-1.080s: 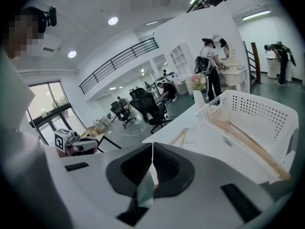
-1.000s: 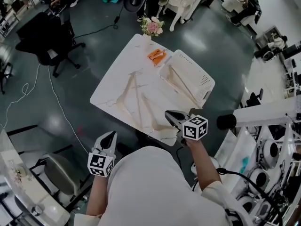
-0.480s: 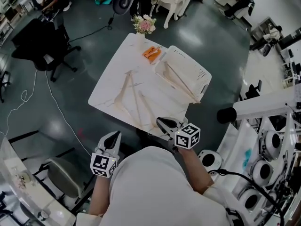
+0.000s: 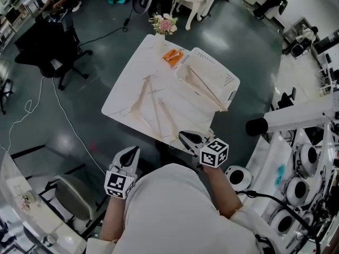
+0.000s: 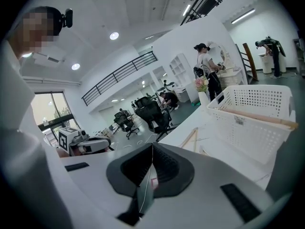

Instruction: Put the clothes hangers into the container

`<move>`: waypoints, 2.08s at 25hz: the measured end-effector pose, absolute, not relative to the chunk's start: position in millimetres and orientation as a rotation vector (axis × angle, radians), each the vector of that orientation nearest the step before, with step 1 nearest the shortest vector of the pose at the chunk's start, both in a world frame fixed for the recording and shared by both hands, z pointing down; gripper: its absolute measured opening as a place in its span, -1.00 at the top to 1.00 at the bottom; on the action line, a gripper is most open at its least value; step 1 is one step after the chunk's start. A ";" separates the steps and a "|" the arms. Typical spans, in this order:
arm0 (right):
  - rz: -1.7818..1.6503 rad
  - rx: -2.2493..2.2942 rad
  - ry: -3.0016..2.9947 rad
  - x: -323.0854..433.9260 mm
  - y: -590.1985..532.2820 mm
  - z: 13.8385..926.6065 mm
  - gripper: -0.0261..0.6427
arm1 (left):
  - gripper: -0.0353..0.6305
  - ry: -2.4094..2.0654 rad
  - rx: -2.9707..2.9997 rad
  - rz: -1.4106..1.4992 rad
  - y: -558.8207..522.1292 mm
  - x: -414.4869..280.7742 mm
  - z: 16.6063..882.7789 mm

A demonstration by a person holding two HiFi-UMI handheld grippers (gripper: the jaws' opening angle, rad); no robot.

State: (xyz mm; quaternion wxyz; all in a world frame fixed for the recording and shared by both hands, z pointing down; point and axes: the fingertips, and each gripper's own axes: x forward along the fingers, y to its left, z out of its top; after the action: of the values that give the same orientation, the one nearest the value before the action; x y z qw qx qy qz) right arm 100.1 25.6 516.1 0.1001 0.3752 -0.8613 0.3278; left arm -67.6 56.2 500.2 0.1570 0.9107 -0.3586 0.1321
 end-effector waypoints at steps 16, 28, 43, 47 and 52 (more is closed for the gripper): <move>0.861 1.210 -2.467 127.6 66.4 524.8 0.91 | 0.89 -0.955 2.588 0.418 96.7 -78.5 525.3; 0.713 0.974 -2.301 195.0 53.7 592.4 0.91 | 0.89 -1.066 2.484 0.423 105.7 -46.6 531.3; 0.545 0.455 -2.048 225.9 54.9 740.9 0.62 | 0.89 -1.178 2.326 0.468 112.4 -5.8 555.1; 0.445 0.366 -1.969 229.7 52.1 774.2 0.61 | 0.89 -1.206 2.284 0.480 115.8 -6.6 563.1; 0.374 0.269 -1.872 233.4 51.9 808.7 0.61 | 0.89 -1.223 2.240 0.489 116.8 -5.2 572.6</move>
State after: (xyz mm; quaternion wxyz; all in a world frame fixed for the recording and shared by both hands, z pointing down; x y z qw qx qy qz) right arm 233.4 51.9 808.7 0.5704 0.1148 -0.7976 0.1592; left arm -5.2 116.8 572.6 0.2681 0.8305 -0.4533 0.1814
